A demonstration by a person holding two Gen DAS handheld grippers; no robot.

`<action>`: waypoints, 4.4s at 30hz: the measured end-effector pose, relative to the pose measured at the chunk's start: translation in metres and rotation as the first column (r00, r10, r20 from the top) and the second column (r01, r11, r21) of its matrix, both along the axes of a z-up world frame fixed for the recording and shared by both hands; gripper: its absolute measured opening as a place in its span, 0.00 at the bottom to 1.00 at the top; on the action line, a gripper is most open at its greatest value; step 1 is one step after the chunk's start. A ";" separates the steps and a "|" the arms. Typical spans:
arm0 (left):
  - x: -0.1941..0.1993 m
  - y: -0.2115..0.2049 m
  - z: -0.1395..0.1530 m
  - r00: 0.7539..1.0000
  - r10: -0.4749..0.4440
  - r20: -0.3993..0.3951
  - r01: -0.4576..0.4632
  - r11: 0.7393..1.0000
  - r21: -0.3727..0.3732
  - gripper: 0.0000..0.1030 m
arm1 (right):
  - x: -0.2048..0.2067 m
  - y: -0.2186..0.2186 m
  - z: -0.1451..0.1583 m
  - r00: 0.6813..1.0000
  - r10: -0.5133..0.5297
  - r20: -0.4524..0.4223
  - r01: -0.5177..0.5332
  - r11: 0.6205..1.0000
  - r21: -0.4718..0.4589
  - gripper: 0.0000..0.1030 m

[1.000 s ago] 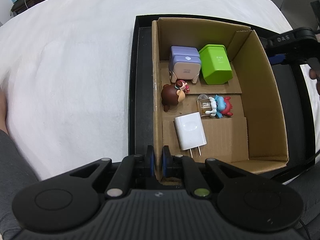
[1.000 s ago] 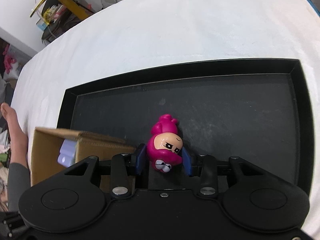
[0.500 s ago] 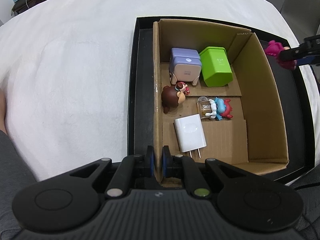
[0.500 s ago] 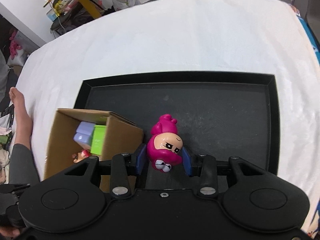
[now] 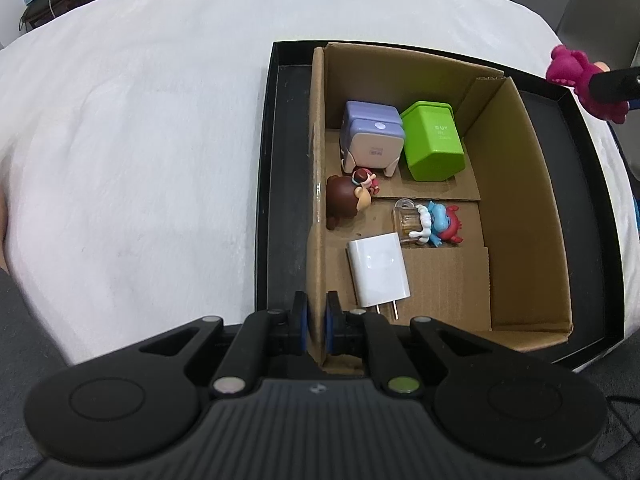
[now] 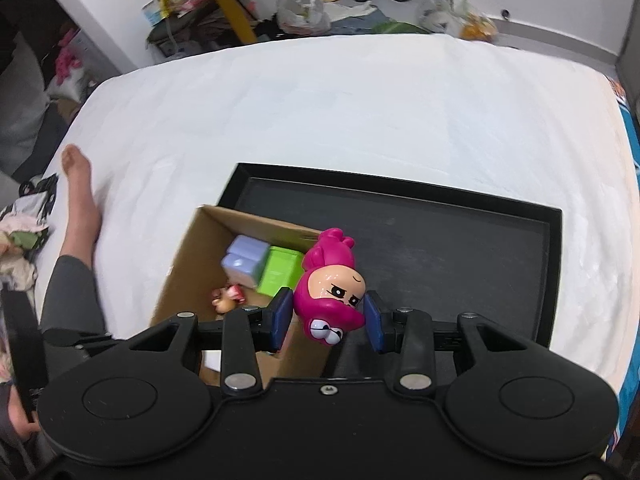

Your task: Organize rigid objects

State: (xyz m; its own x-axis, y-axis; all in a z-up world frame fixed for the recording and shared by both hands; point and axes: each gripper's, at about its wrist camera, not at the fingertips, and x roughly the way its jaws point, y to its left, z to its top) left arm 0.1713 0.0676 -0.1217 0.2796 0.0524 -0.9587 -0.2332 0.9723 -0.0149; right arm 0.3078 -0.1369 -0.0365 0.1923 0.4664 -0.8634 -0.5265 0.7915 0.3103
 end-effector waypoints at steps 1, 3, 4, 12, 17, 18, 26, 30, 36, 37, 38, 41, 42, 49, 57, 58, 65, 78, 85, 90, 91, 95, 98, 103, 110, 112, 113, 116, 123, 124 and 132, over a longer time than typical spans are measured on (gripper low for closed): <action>0.000 0.000 0.000 1.000 0.000 0.002 0.000 1.000 -0.002 0.07 | -0.002 0.004 0.002 1.000 0.010 0.002 -0.010 1.000 -0.002 0.37; -0.001 0.001 0.000 1.000 0.000 0.006 0.000 1.000 -0.006 0.07 | -0.007 0.012 0.006 1.000 0.027 0.005 -0.027 1.000 -0.005 0.37; -0.001 0.001 0.000 1.000 0.000 0.007 0.000 1.000 -0.008 0.08 | -0.009 0.016 0.006 0.999 0.038 0.006 -0.038 0.999 -0.010 0.37; -0.003 0.004 0.001 1.000 -0.006 0.017 0.006 1.000 -0.026 0.08 | -0.023 0.055 0.008 0.992 0.126 0.014 -0.125 0.990 -0.061 0.37; -0.003 0.006 0.000 1.000 -0.008 0.022 0.009 0.999 -0.035 0.08 | -0.026 0.076 0.001 0.985 0.173 0.008 -0.171 0.978 -0.117 0.37; -0.004 0.007 0.000 1.000 -0.010 0.026 0.011 0.999 -0.038 0.08 | -0.027 0.080 0.000 0.983 0.182 0.008 -0.179 0.975 -0.131 0.37; -0.006 0.010 0.001 0.999 -0.009 0.037 0.011 0.998 -0.058 0.09 | -0.037 0.107 -0.016 0.964 0.265 -0.010 -0.259 0.931 -0.259 0.37; -0.007 0.012 0.000 0.999 -0.008 0.042 0.011 0.998 -0.067 0.09 | -0.044 0.117 -0.028 0.953 0.301 -0.024 -0.293 0.900 -0.324 0.37; -0.008 0.015 -0.001 0.999 -0.002 0.051 0.006 0.997 -0.079 0.09 | -0.056 0.132 -0.047 0.932 0.362 -0.002 -0.325 0.833 -0.448 0.38; -0.008 0.015 -0.001 0.999 -0.002 0.053 0.006 0.997 -0.079 0.09 | -0.056 0.133 -0.050 0.931 0.365 -0.003 -0.326 0.828 -0.455 0.38; -0.008 0.015 -0.001 0.999 -0.002 0.053 0.006 0.997 -0.081 0.09 | -0.056 0.134 -0.052 0.931 0.366 -0.006 -0.327 0.825 -0.460 0.38; -0.008 0.015 0.000 0.998 0.000 0.055 0.004 0.996 -0.084 0.10 | -0.055 0.137 -0.058 0.933 0.361 -0.006 -0.319 0.817 -0.481 0.38; -0.008 0.015 0.000 0.998 0.000 0.056 0.004 0.996 -0.085 0.10 | -0.055 0.137 -0.060 0.933 0.360 -0.004 -0.316 0.812 -0.491 0.37; -0.008 0.015 0.000 0.998 0.003 0.055 0.001 0.996 -0.085 0.10 | -0.058 0.137 -0.067 0.931 0.364 -0.012 -0.320 0.804 -0.501 0.37; -0.005 0.012 0.001 0.999 -0.003 0.042 0.006 0.997 -0.075 0.10 | -0.057 0.132 -0.053 0.935 0.353 0.000 -0.313 0.827 -0.466 0.38; -0.004 0.012 0.002 0.999 -0.004 0.039 0.007 0.997 -0.076 0.10 | -0.058 0.131 -0.051 0.936 0.351 0.003 -0.310 0.830 -0.463 0.38; -0.002 0.013 0.001 1.000 -0.008 0.027 0.010 0.997 -0.078 0.10 | -0.059 0.120 -0.029 0.950 0.312 0.008 -0.282 0.870 -0.405 0.40; -0.003 0.009 0.002 0.999 0.008 0.032 -0.006 0.998 -0.068 0.10 | -0.063 0.066 0.001 0.983 0.178 0.043 -0.159 0.945 -0.287 0.51; -0.004 0.008 0.006 1.000 -0.008 0.015 0.009 0.997 -0.076 0.10 | -0.065 0.038 0.013 0.993 0.102 0.051 -0.089 0.974 -0.208 0.56; -0.005 0.008 0.014 1.000 -0.019 -0.004 0.019 0.997 -0.076 0.11 | -0.065 0.019 0.017 0.999 0.036 0.038 -0.031 0.990 -0.140 0.63; -0.006 0.009 0.016 1.000 -0.016 -0.003 0.015 0.997 -0.076 0.11 | -0.065 0.016 0.017 0.999 0.026 0.032 -0.022 0.992 -0.125 0.64; -0.010 0.009 0.029 1.000 -0.007 0.011 0.008 0.998 -0.057 0.16 | -0.068 0.004 0.020 1.000 -0.009 0.029 0.011 0.996 -0.088 0.74; -0.014 0.006 0.041 1.000 -0.009 0.021 0.010 0.999 -0.048 0.30 | -0.071 -0.007 0.023 0.999 -0.041 0.025 0.042 0.998 -0.051 0.81; -0.022 -0.003 0.058 0.999 -0.012 0.053 0.014 0.999 -0.036 0.55 | -0.079 -0.022 0.026 0.996 -0.084 0.032 0.085 0.996 -0.017 0.89; -0.039 -0.016 0.080 0.996 -0.020 0.092 0.023 0.999 -0.030 0.79 | -0.097 -0.040 0.036 0.990 -0.116 0.087 0.114 0.993 0.017 1.00; -0.045 -0.019 0.085 0.994 -0.032 0.103 0.037 0.999 -0.038 0.83 | -0.102 -0.046 0.039 0.987 -0.130 0.095 0.128 0.991 0.023 1.00; -0.048 -0.021 0.088 0.994 -0.035 0.107 0.040 0.998 -0.039 0.84 | -0.105 -0.049 0.040 0.986 -0.136 0.097 0.134 0.991 0.027 1.00; -0.055 -0.025 0.095 0.992 -0.042 0.122 0.047 0.998 -0.036 0.87 | -0.114 -0.055 0.045 0.982 -0.154 0.109 0.151 0.988 0.035 1.00; -0.073 -0.029 0.111 0.984 -0.042 0.172 0.052 0.997 -0.054 0.90 | -0.138 -0.070 0.052 0.972 -0.201 0.121 0.193 0.979 0.073 1.00; -0.075 -0.030 0.113 0.983 -0.044 0.180 0.054 0.997 -0.052 0.90 | -0.141 -0.072 0.053 0.971 -0.203 0.124 0.195 0.978 0.076 1.00; -0.094 -0.031 0.123 0.976 -0.036 0.213 0.047 0.998 -0.046 0.92 | -0.171 -0.083 0.060 0.969 -0.201 0.142 0.186 0.976 0.116 1.00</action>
State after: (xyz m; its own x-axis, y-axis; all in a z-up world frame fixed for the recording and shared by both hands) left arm 0.0771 0.0362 0.0008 0.4771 -0.0109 -0.8788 -0.1788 0.9778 -0.1092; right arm 0.1368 -0.2198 0.0231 0.4127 0.4903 -0.7676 -0.4135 0.8518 0.3218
